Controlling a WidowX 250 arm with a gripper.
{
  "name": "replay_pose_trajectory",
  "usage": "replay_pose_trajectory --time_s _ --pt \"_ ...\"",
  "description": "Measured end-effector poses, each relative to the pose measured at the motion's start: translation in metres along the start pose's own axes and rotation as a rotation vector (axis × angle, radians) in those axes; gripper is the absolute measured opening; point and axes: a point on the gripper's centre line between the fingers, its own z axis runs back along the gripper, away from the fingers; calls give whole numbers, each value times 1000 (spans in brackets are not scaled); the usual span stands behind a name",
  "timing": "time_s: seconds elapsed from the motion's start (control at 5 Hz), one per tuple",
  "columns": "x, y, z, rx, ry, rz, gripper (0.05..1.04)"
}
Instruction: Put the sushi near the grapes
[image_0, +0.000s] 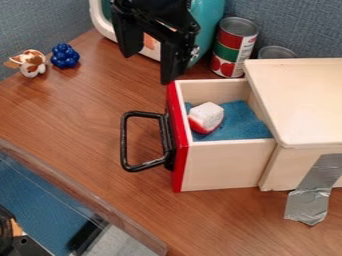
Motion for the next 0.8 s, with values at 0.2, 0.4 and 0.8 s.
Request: replay_pose_trajectory --time_s 0.2,0.4,0.8 --pt "-2 -1 -6 -6 19 4 1000" --pt "5 -8 -22 -36 38 9 999" --pt "27 -15 -31 -42 39 -1 999"
